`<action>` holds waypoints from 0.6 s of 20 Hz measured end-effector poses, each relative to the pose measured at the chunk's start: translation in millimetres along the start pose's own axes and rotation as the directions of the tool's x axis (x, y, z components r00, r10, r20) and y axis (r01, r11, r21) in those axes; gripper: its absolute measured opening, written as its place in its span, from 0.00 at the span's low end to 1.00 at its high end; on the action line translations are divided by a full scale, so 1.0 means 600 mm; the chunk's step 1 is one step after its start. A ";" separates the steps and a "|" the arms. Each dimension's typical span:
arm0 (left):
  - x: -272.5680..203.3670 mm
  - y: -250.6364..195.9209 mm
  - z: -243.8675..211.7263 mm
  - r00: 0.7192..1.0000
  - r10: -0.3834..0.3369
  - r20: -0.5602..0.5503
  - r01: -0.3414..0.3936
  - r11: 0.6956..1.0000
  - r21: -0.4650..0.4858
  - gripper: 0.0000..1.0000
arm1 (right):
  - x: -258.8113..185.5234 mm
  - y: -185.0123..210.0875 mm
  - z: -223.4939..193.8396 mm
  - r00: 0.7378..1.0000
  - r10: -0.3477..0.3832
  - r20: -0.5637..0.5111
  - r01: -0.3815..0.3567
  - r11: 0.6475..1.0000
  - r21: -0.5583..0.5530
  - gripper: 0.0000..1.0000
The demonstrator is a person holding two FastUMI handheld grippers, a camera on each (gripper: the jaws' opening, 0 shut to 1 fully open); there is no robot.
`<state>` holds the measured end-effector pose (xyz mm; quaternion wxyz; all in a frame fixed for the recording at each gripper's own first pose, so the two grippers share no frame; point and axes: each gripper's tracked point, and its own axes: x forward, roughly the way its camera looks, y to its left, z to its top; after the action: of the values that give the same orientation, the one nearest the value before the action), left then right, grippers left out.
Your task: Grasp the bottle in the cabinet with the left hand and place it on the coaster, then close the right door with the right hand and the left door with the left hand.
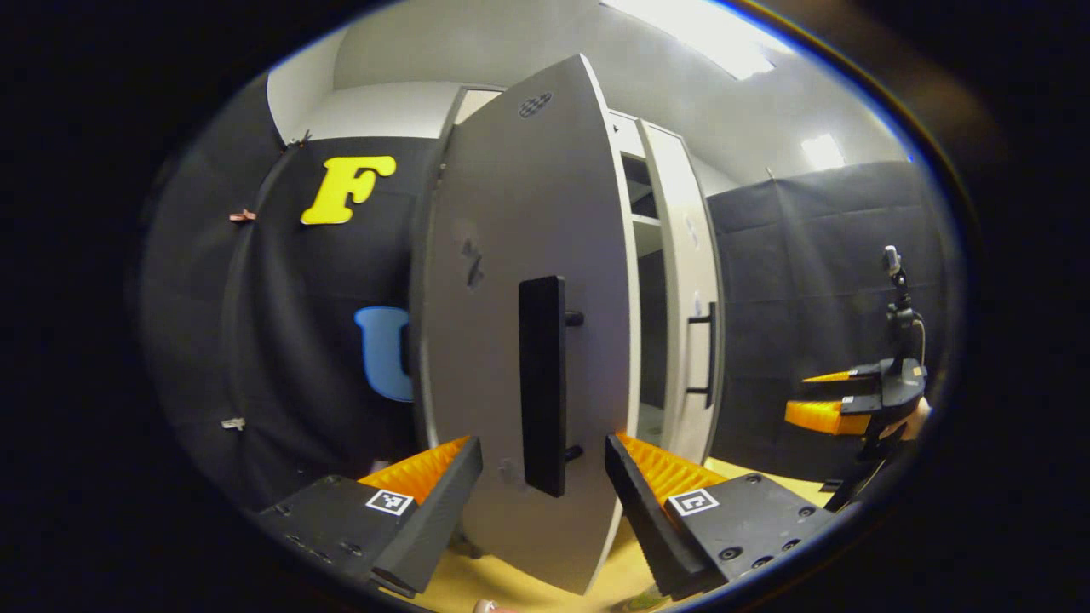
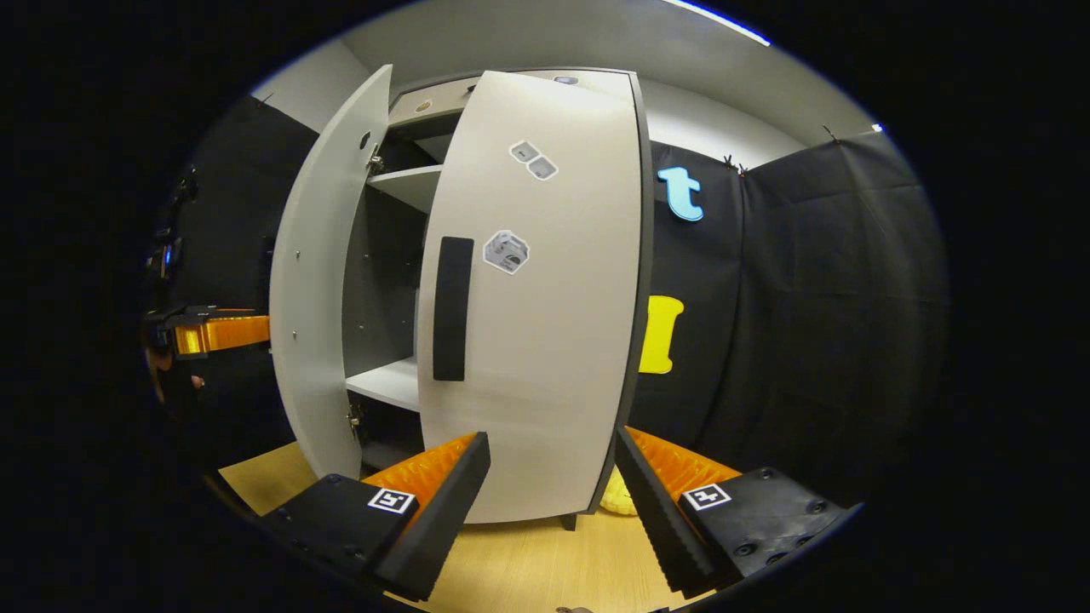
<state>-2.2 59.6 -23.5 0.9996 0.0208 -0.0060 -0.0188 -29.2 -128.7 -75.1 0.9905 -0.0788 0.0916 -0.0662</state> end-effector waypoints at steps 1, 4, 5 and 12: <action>0.008 -0.025 0.007 0.999 -0.030 0.010 0.030 1.000 -0.007 0.96 | -0.005 -0.012 0.003 1.000 -0.010 0.007 0.010 1.000 -0.003 0.98; 0.018 -0.057 0.015 0.999 -0.039 0.006 0.039 0.999 0.036 0.96 | -0.021 -0.043 0.002 0.999 -0.031 0.008 0.031 0.999 -0.006 0.98; 0.022 -0.067 0.009 0.999 -0.044 0.001 0.044 0.998 0.039 0.96 | -0.025 -0.049 0.000 1.000 -0.030 0.007 0.030 1.000 -0.001 0.98; 0.019 -0.091 -0.011 0.999 -0.027 -0.035 0.028 0.999 0.036 0.96 | -0.033 -0.068 -0.008 1.000 0.001 -0.007 -0.001 1.000 0.018 0.98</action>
<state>7.1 5.1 -32.1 0.9986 0.0396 0.0114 -0.0320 -53.9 -166.2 -69.6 0.9909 -0.0695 0.0943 -0.0670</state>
